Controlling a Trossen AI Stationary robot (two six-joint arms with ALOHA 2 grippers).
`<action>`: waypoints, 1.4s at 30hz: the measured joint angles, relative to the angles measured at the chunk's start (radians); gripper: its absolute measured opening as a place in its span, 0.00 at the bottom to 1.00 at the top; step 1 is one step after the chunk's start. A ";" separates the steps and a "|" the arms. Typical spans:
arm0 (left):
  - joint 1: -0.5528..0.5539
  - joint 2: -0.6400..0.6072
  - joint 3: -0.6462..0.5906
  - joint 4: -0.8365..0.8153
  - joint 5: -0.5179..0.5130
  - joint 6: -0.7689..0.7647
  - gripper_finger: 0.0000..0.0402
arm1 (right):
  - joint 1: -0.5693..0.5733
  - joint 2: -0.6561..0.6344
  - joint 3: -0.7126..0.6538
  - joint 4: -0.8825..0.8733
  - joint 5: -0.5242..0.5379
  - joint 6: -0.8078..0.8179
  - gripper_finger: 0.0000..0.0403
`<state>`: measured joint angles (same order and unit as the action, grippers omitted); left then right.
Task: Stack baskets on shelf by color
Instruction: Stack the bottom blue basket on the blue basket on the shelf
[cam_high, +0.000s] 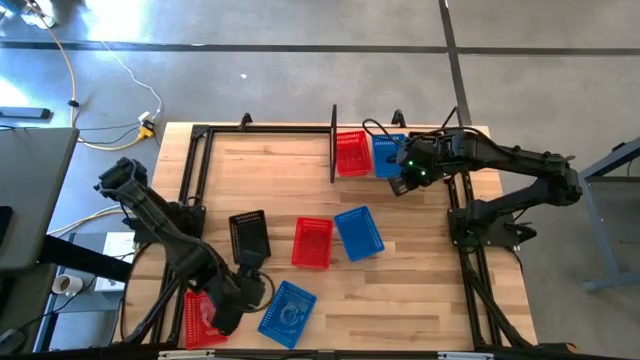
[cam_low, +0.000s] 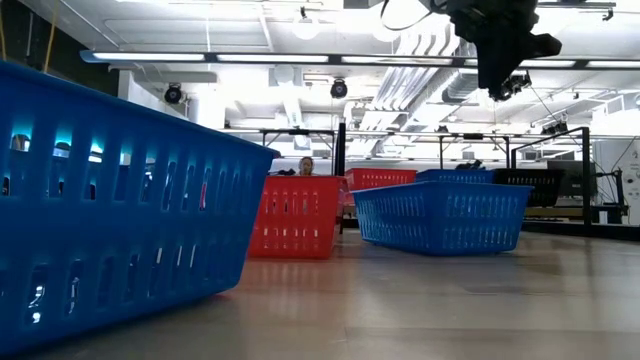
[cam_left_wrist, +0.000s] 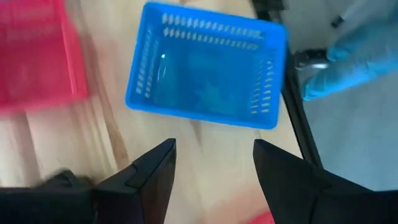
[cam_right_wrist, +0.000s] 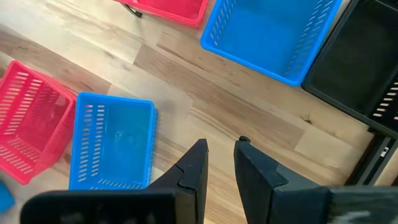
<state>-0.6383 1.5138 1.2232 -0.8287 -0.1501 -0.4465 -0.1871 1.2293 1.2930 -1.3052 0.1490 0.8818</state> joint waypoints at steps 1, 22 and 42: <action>0.005 0.015 0.000 0.001 0.000 -0.046 0.51 | 0.000 0.000 0.000 0.000 0.000 0.000 0.16; 0.040 0.174 0.000 0.075 0.032 -0.820 0.50 | 0.000 0.000 0.000 0.007 0.004 -0.028 0.16; 0.080 0.315 -0.001 0.083 0.061 -1.001 0.42 | 0.000 0.001 0.000 0.009 0.003 -0.038 0.16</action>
<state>-0.5583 1.8290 1.2224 -0.7456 -0.0891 -1.4473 -0.1871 1.2301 1.2930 -1.2964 0.1516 0.8441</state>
